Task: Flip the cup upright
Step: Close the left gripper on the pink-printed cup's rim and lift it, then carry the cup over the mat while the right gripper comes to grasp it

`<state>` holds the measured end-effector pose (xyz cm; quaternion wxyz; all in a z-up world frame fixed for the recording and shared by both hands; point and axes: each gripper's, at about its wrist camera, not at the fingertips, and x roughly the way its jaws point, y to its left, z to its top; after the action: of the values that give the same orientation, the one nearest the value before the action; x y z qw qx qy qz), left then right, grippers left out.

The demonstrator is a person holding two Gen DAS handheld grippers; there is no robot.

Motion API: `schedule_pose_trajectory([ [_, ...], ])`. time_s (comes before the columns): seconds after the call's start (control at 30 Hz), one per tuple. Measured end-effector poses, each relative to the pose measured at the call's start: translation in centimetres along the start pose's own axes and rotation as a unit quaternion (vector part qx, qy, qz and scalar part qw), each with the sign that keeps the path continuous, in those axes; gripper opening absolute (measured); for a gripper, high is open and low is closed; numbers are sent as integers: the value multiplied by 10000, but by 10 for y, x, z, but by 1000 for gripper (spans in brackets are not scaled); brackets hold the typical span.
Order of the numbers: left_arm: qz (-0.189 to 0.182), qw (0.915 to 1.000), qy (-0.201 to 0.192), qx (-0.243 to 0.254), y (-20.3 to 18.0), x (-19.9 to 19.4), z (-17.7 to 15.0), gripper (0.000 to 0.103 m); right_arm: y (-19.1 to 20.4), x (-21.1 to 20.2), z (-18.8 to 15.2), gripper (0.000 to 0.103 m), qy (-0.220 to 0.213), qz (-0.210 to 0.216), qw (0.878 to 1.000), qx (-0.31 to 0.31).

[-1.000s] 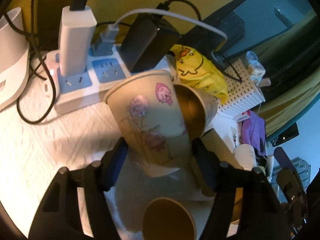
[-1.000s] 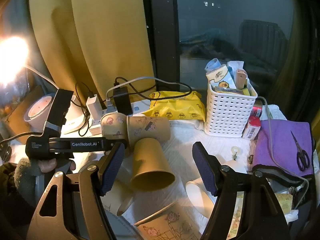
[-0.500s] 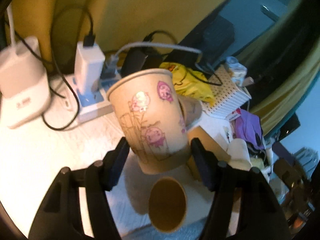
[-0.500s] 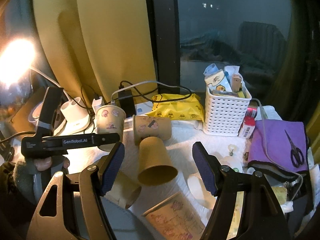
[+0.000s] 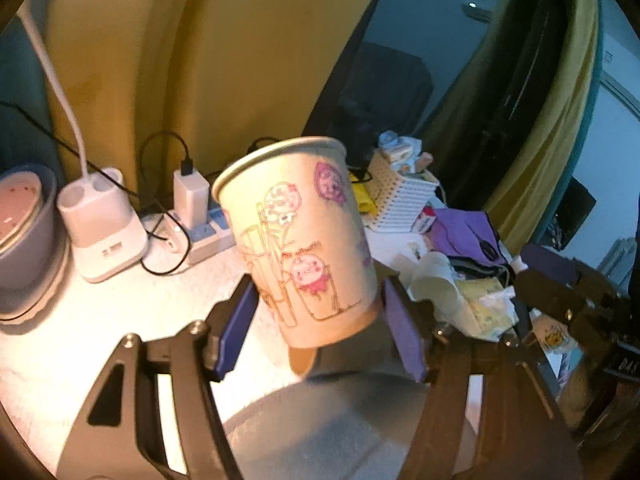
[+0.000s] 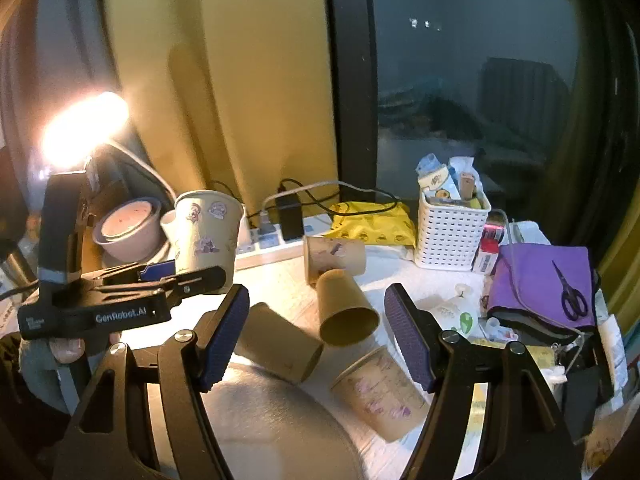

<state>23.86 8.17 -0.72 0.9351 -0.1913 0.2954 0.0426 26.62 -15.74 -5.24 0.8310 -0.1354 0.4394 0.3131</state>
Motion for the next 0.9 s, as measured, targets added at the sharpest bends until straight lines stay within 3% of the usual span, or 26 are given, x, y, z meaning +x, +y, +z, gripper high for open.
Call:
schedule_pose_trajectory([
  [0.57, -69, 9972, -332, 665, -32, -84, -79, 65, 45, -63, -29, 73, 9, 296, 9995, 62],
  [0.77, -135, 9938, -245, 1074, -49, -103, -121, 65, 60, -84, -53, 73, 79, 350, 9993, 117],
  [0.9, -273, 9936, -99, 1093, -54, -107, -147, 65, 71, -98, -74, 73, 134, 387, 9990, 184],
])
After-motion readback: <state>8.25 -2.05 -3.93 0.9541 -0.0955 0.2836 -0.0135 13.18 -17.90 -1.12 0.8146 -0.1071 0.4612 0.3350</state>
